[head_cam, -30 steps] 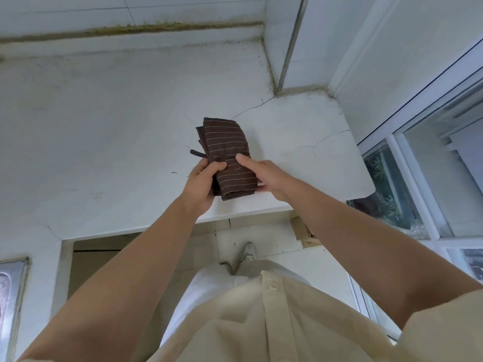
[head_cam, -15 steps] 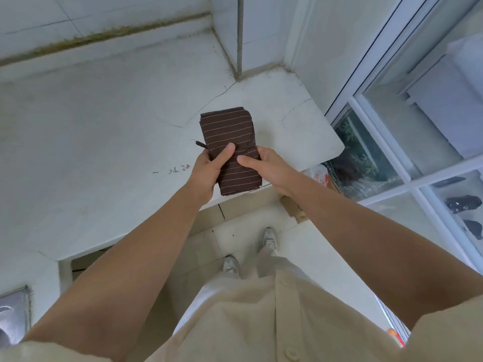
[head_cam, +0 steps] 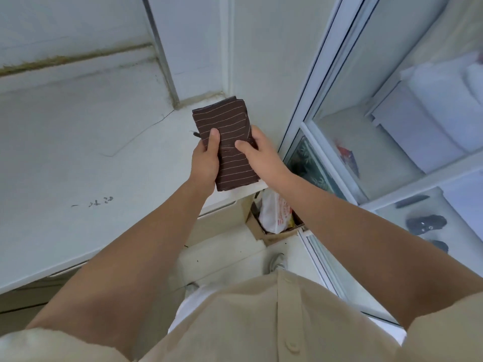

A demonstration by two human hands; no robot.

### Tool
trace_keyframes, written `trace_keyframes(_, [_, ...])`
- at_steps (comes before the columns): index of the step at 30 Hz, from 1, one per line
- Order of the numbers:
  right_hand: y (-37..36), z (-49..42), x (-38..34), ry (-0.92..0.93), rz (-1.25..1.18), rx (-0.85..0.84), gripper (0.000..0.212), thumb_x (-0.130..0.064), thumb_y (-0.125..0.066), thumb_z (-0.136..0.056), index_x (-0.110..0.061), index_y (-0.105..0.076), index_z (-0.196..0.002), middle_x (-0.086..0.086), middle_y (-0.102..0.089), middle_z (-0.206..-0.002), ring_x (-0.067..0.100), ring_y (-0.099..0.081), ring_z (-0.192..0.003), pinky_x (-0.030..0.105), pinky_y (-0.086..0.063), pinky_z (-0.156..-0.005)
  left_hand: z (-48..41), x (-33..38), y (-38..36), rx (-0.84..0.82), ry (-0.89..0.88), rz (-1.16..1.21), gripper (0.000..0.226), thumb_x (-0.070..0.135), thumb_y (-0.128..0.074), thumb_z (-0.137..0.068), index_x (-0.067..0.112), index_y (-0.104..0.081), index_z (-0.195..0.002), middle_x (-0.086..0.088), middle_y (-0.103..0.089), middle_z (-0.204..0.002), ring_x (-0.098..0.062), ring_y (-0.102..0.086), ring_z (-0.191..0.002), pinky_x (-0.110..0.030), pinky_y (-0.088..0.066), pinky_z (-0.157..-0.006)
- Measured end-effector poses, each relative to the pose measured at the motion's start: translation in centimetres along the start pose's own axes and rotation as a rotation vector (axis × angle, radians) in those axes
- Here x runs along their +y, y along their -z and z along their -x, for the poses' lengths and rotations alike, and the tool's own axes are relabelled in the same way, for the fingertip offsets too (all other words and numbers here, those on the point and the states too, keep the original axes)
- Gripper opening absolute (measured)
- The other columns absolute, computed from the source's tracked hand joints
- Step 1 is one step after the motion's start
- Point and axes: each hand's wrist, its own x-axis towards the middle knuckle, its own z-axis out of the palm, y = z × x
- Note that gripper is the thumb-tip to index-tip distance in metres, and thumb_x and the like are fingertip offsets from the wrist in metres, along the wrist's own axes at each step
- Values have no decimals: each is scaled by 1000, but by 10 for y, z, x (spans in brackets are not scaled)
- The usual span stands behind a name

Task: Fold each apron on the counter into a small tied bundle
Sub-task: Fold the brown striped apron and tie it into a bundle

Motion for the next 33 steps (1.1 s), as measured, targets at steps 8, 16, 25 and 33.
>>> trace_keyframes(8, [103, -31, 2, 39, -18, -22, 25, -30, -54, -100, -19, -58, -122, 5, -66, -115, 19, -65, -103, 40, -54, -93, -9, 1, -111, 97, -60, -47, 43, 56, -37, -99, 25, -64, -111, -1, -72, -107, -20, -69, -101, -43, -57, -88])
trace_keyframes(16, [154, -60, -8, 154, -16, 73, 25, -27, -51, -101, -20, -53, -125, -4, -65, -114, 8, -63, -102, 33, -54, -91, -24, 30, -143, -168, -129, -128, 46, 39, -58, -96, 25, -43, -137, 5, -64, -124, -11, -65, -109, -29, -56, -90])
trace_keyframes(25, [161, -90, -33, 488, 258, 49, 29, -25, -51, -101, -14, -55, -127, 7, -59, -112, 12, -58, -101, 23, -47, -88, -74, 87, -162, 61, 73, 107, 43, 51, -55, -94, 13, -67, -108, -4, -74, -104, -21, -71, -97, -38, -58, -86])
trace_keyframes(33, [162, -114, -56, 54, -71, 34, 43, -46, -46, -100, -14, -54, -127, 5, -67, -117, 19, -66, -105, 40, -54, -95, -82, 104, -166, -65, -365, 50, 29, 23, -64, -95, 12, -53, -119, -5, -68, -112, -17, -69, -100, -29, -57, -79])
